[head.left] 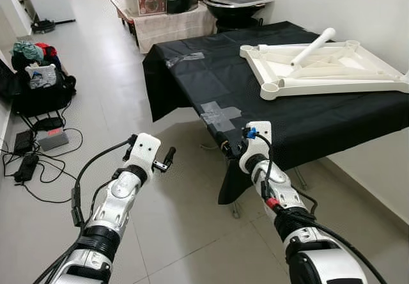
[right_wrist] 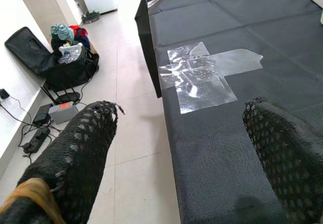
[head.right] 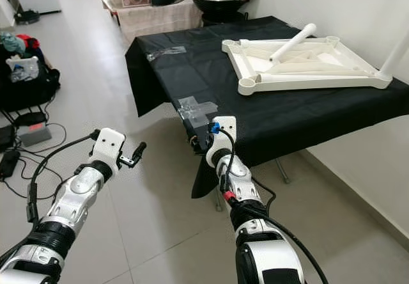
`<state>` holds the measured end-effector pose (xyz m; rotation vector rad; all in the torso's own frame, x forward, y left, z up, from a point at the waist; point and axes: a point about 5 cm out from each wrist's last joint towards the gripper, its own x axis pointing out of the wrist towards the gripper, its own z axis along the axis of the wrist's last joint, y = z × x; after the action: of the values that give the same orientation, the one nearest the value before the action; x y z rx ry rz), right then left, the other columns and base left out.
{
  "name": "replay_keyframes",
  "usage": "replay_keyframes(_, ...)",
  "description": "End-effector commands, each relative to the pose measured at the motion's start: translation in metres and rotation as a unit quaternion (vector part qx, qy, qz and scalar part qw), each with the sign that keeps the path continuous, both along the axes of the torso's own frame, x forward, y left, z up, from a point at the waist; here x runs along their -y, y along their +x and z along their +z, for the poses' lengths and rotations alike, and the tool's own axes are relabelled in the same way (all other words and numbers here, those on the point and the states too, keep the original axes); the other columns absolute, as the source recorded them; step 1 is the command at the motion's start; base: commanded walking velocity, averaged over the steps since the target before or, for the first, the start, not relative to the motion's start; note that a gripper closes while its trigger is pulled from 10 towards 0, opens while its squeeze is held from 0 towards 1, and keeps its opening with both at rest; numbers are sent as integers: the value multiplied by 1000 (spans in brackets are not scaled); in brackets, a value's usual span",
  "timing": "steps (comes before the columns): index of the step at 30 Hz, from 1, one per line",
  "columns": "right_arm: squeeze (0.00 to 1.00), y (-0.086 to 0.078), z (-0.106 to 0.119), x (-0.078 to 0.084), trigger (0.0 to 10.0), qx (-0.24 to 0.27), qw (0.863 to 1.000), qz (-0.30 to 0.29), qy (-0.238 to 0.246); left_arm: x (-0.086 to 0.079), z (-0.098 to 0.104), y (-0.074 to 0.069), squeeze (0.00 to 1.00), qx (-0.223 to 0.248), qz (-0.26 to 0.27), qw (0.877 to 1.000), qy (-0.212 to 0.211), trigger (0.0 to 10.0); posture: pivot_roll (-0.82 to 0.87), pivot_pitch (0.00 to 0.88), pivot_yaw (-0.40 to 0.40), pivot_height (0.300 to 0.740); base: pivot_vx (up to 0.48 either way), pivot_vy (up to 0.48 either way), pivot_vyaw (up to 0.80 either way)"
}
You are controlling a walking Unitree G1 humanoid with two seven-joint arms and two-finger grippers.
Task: Building children table
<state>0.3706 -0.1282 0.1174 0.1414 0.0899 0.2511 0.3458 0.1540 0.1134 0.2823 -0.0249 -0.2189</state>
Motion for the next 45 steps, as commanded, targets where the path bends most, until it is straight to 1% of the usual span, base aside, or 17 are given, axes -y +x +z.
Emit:
replay_keyframes(1,0,2,5,-4,10000,12,1000,4,9,-6,2,0,0,6,3,1000,3,10000,-83,0,15,740,0,0,0)
replay_keyframes(7,0,1,5,-3,10000,13,1000,4,9,-4,6,-3,0,27,-9,1000,-2,10000,-86,0,12,740,0,0,0)
replay_keyframes(9,0,1,5,-1,10000,13,1000,4,3,1,8,-5,0,38,-18,999,3,10000,-88,0,0,740,0,0,0)
replay_keyframes(12,0,0,4,2,10000,10,1000,3,-1,5,9,-6,0,48,-18,999,4,10000,-84,0,-4,740,0,0,-800)
replay_keyframes(14,0,-1,4,4,10000,16,1000,-2,-5,4,11,-9,0,53,-15,998,-18,10000,-88,0,6,740,330,0,-297)
replay_keyframes(19,0,-2,5,5,10000,22,1000,-1,-16,3,14,-11,0,56,-15,998,-32,10000,-92,0,5,740,410,0,-320)
replay_keyframes(24,0,-4,18,7,10000,63,998,1,-26,5,26,-16,0,69,-23,995,-70,10000,-81,0,-1,740,480,0,-550)
replay_keyframes(26,0,-4,18,7,10000,63,998,1,-26,5,26,-16,0,69,-23,995,-70,10000,-81,0,-1,740,480,0,-575)
replay_keyframes(27,0,-2,35,10,10000,94,996,5,-2,10,35,-18,0,80,-34,993,-77,10000,-72,0,-2,740,480,0,-800)
replay_keyframes(29,0,-1,40,10,10000,102,995,5,5,10,37,-18,0,83,-36,993,-78,10000,-72,0,-2,740,480,0,-800)
replay_keyframes(31,0,-1,44,11,10000,112,994,2,-3,11,39,-19,0,85,-38,993,-79,10000,-73,0,-2,740,480,0,-400)
replay_keyframes(33,0,1,69,7,10000,151,988,18,-13,19,50,-20,0,98,-54,989,-92,10000,-77,0,3,740,480,0,0)
replay_keyframes(34,0,1,69,7,10000,151,988,18,-13,19,50,-20,0,98,-54,989,-92,10000,-77,0,3,740,480,0,0)
replay_keyframes(36,0,-2,89,1,10000,181,983,32,-7,28,61,-22,0,109,-74,986,-105,10000,-80,0,5,740,480,0,0)
replay_keyframes(39,0,-3,95,0,10000,192,981,37,-10,31,65,-23,0,113,-83,984,-109,10000,-82,0,2,740,480,0,0)
replay_keyframes(44,0,-6,111,-4,10000,220,974,51,-22,42,82,-24,0,135,-114,976,-129,10000,-84,0,-1,740,361,0,0)
replay_keyframes(45,0,-7,113,-5,10000,211,975,63,-2,43,90,-25,0,145,-121,972,-143,10000,-86,0,-5,740,270,0,-800)
